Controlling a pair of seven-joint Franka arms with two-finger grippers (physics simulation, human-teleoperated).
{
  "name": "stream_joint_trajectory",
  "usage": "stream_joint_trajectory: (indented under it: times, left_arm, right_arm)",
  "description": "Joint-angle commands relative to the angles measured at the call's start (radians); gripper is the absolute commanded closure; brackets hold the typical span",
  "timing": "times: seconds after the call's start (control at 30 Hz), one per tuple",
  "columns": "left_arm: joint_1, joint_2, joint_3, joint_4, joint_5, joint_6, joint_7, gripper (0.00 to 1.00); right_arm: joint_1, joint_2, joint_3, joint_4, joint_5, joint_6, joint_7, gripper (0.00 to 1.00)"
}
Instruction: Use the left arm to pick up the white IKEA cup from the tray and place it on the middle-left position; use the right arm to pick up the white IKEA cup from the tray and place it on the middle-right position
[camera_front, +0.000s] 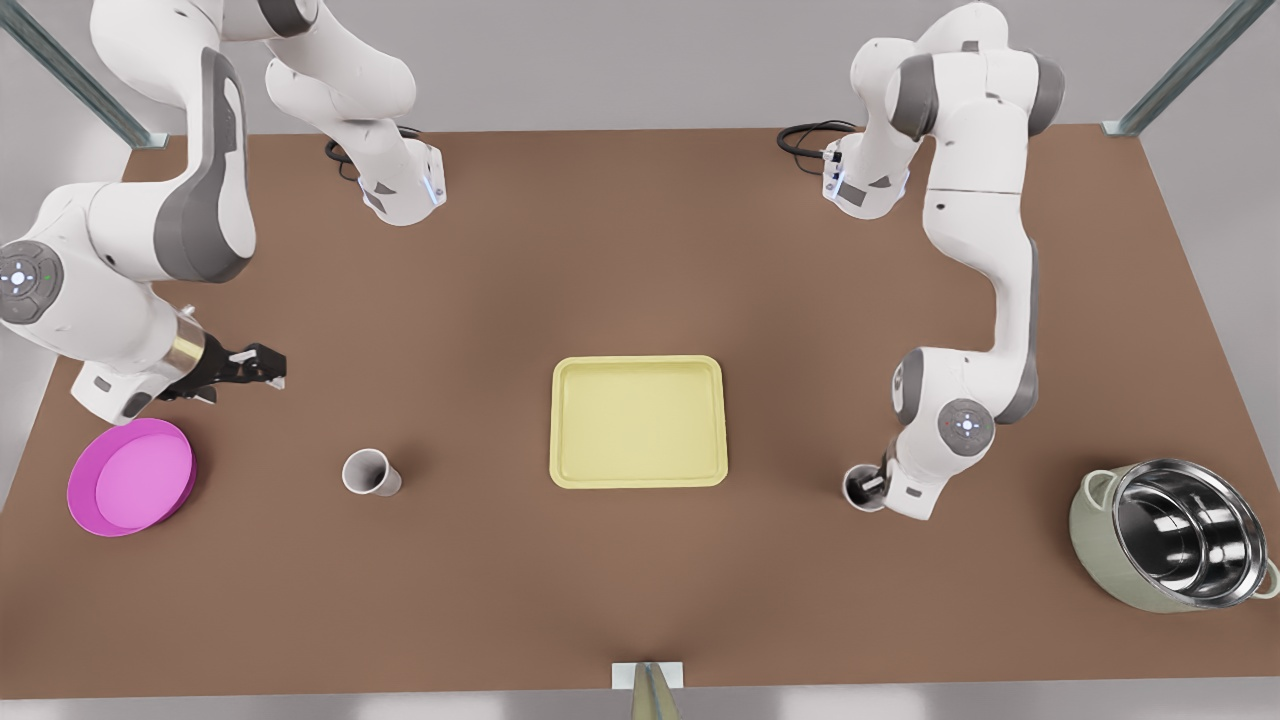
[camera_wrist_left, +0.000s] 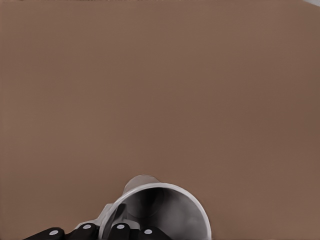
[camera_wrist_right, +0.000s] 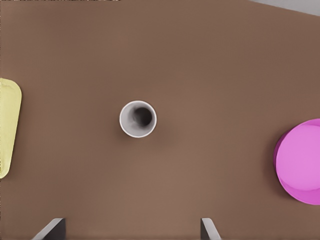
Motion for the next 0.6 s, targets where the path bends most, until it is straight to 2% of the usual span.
stream_joint_trajectory:
  times: [0.0, 0.2, 0.23, 0.27, 0.57]
  left_arm:
    - [0.009, 0.029, 0.000, 0.027, -0.021, 0.078, 0.409, 0.88]
    - [0.014, 0.068, -0.005, 0.050, -0.037, 0.118, 0.408, 0.87]
    - [0.015, 0.071, -0.005, 0.050, -0.046, 0.136, 0.411, 0.82]
    - [0.018, 0.071, -0.005, 0.048, -0.044, 0.138, 0.425, 0.00]
    - [0.046, 0.048, 0.000, 0.050, -0.029, 0.091, 0.534, 0.00]
  right_arm:
    - [0.002, -0.001, 0.002, 0.002, 0.010, 0.000, 0.042, 0.00]
    - [0.001, -0.001, 0.000, 0.005, 0.013, 0.003, 0.044, 0.00]
    - [0.001, -0.001, 0.002, 0.005, 0.013, 0.005, 0.042, 0.00]
    - [0.002, -0.001, 0.002, 0.005, 0.013, 0.006, 0.044, 0.00]
    - [0.001, -0.001, 0.000, 0.006, 0.016, 0.008, 0.044, 0.00]
